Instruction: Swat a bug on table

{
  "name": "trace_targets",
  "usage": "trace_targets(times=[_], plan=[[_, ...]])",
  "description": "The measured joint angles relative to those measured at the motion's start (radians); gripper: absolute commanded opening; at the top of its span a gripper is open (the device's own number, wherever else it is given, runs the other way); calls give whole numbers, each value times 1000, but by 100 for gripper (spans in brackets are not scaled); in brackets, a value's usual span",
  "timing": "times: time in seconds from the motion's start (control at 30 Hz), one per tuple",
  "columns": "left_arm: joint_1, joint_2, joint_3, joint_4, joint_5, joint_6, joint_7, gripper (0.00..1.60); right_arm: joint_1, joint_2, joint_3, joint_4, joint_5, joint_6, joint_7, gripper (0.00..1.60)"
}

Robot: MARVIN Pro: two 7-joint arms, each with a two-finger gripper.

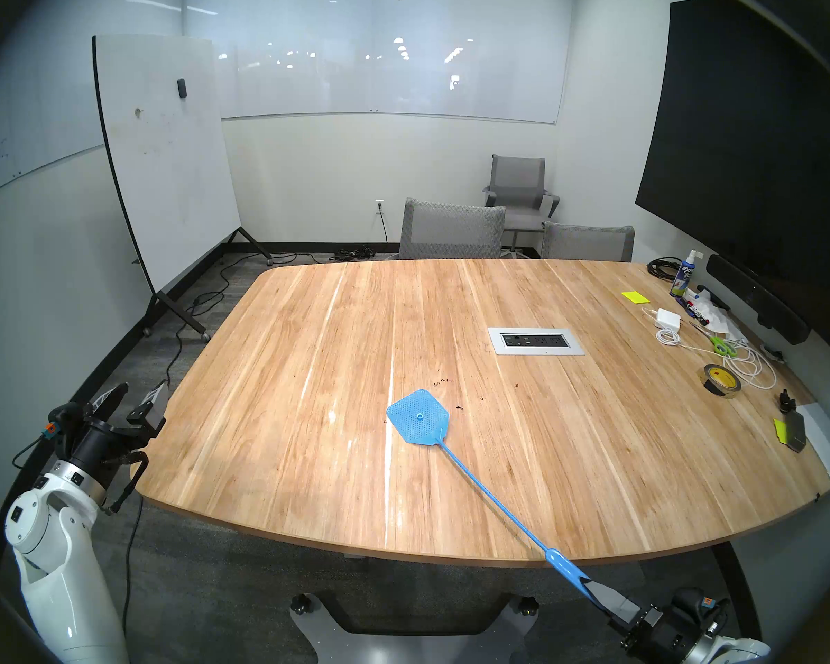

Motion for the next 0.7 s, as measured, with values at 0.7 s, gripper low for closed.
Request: trace_targets(times=[0.7], plan=[[-3,-4,-3,0,5,3,-5,160,8,-69,197,-164,243,58,35,0]])
